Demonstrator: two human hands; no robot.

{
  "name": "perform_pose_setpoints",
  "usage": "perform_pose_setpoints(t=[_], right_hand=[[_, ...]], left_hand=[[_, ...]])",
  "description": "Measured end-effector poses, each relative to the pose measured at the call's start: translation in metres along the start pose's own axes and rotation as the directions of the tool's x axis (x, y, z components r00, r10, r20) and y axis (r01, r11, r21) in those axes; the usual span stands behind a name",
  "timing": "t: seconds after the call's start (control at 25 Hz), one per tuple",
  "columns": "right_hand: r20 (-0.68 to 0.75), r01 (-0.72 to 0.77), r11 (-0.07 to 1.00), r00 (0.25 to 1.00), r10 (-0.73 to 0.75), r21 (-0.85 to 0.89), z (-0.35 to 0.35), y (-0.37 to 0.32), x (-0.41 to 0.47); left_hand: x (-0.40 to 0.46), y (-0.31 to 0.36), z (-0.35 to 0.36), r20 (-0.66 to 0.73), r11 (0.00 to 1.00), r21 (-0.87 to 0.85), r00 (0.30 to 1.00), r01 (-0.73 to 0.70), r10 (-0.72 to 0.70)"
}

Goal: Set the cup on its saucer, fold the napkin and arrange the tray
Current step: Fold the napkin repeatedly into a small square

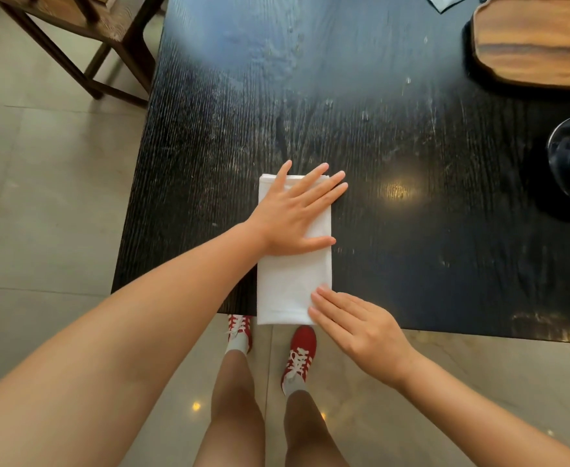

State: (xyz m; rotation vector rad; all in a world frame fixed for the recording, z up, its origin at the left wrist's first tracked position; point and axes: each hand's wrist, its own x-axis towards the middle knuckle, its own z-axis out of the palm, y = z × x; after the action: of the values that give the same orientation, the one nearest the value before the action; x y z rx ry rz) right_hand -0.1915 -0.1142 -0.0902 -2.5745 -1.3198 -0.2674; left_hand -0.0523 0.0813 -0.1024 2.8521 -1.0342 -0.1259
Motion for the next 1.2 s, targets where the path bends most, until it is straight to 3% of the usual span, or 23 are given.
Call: perform_pose_setpoints(t=[0.12, 0.2, 0.32, 0.4, 0.52, 0.6, 0.68, 0.84, 0.96, 1.12, 1.2], right_hand=[[0.022, -0.049, 0.997, 0.999, 0.048, 0.058, -0.003, -0.002, 0.004], [0.044, -0.109, 0.989, 0.993, 0.105, 0.105, -0.007, -0.003, 0.006], [-0.014, -0.185, 0.963, 0.981, 0.191, 0.197, -0.017, -0.004, 0.012], [-0.081, -0.224, 0.937, 0.964, 0.254, 0.268, -0.027, -0.004, 0.022], [-0.129, -0.308, 0.871, 0.916, 0.381, 0.382, -0.044, 0.002, 0.038], [-0.125, -0.347, 0.834, 0.892, 0.436, 0.430, -0.050, 0.006, 0.047], [-0.122, -0.362, 0.805, 0.877, 0.466, 0.469, -0.052, 0.010, 0.053], [-0.037, -0.399, 0.737, 0.867, 0.496, 0.545, -0.051, 0.024, 0.056], [0.033, -0.494, 0.602, 0.789, 0.613, 0.628, -0.048, 0.033, 0.067], [0.128, -0.622, 0.394, 0.626, 0.769, 0.676, -0.040, 0.043, 0.098], [0.147, -0.666, 0.318, 0.543, 0.827, 0.675, -0.031, 0.050, 0.111]], left_hand=[[-0.004, 0.001, -0.008, -0.022, 0.998, -0.062, 1.000, -0.011, 0.010], [-0.018, 0.006, -0.021, -0.120, 0.980, -0.194, 0.991, 0.042, -0.066], [-0.067, 0.010, -0.036, -0.258, 0.870, -0.483, 0.934, 0.099, -0.249], [-0.107, 0.014, -0.042, -0.197, 0.789, -0.605, 0.939, 0.111, -0.283], [-0.137, 0.026, -0.040, -0.150, 0.815, -0.576, 0.972, 0.062, -0.179], [-0.138, 0.032, -0.032, -0.204, 0.865, -0.499, 0.965, 0.039, -0.162], [-0.135, 0.033, -0.026, -0.271, 0.851, -0.521, 0.933, 0.065, -0.238], [-0.124, 0.032, -0.032, -0.235, 0.714, -0.681, 0.875, 0.162, -0.423], [-0.114, 0.028, -0.039, -0.207, 0.608, -0.772, 0.830, 0.188, -0.518], [-0.095, 0.019, -0.041, -0.114, 0.428, -0.865, 0.727, 0.262, -0.677], [-0.080, 0.013, -0.037, -0.079, 0.386, -0.870, 0.685, 0.307, -0.724]])
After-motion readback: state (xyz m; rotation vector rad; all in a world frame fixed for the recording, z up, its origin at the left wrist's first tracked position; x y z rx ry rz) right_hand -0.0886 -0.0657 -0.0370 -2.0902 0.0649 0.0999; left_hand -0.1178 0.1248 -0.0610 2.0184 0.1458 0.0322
